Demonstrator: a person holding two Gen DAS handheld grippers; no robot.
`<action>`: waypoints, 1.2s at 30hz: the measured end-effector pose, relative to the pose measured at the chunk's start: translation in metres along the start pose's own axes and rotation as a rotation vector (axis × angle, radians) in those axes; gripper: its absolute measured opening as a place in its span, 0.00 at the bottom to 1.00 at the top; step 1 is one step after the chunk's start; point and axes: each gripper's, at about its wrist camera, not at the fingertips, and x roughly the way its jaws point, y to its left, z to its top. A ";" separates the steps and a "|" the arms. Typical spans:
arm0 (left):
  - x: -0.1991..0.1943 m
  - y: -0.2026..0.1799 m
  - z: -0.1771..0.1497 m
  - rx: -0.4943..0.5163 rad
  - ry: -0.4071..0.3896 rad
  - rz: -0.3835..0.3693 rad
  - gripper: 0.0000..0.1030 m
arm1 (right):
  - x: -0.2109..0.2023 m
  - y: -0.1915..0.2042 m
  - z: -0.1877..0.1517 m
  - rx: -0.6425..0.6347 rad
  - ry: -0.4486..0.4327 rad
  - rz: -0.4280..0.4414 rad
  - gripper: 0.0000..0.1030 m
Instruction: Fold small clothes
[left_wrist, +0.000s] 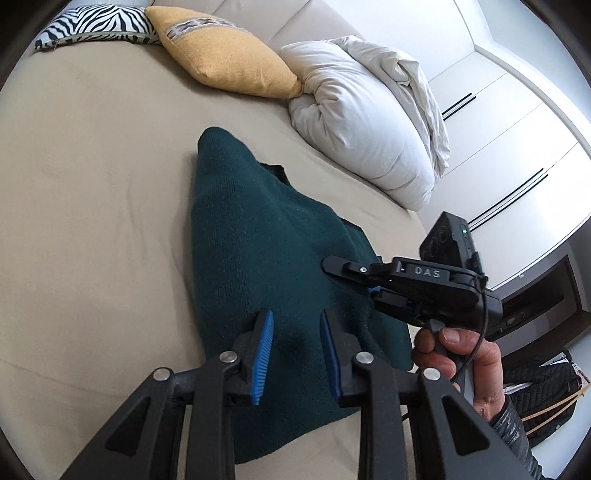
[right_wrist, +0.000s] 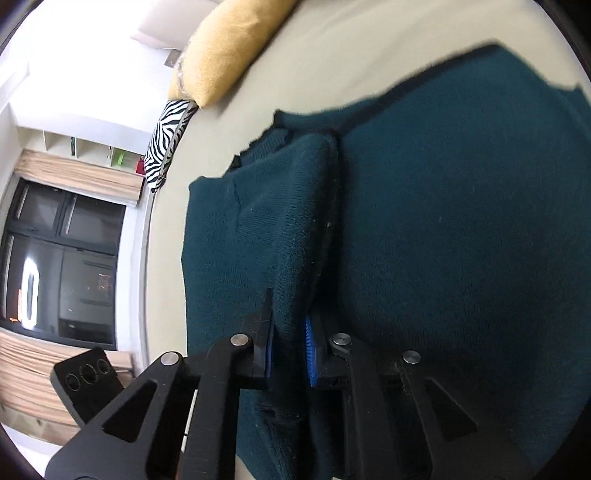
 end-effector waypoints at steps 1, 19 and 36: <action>0.002 -0.003 0.001 0.003 -0.001 -0.006 0.33 | -0.005 0.003 0.000 -0.020 -0.012 -0.007 0.10; 0.084 -0.112 0.011 0.293 0.034 0.093 0.45 | -0.121 -0.076 0.019 -0.042 -0.205 -0.088 0.10; 0.116 -0.101 -0.004 0.353 0.087 0.188 0.43 | -0.130 -0.147 -0.004 0.046 -0.215 -0.047 0.10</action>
